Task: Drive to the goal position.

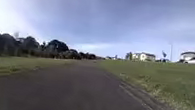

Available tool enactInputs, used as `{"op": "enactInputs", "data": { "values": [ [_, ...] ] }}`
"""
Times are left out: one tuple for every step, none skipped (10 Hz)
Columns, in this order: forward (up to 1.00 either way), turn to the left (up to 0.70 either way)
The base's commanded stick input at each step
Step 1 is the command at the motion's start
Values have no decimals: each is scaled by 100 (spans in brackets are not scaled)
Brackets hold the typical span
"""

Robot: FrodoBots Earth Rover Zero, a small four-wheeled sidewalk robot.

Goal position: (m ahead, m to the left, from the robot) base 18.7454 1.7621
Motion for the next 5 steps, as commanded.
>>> {"op": "enactInputs", "data": {
  "values": [
    [100,0],
    [100,0],
    [100,0],
    [100,0],
    [100,0]
  ]
}}
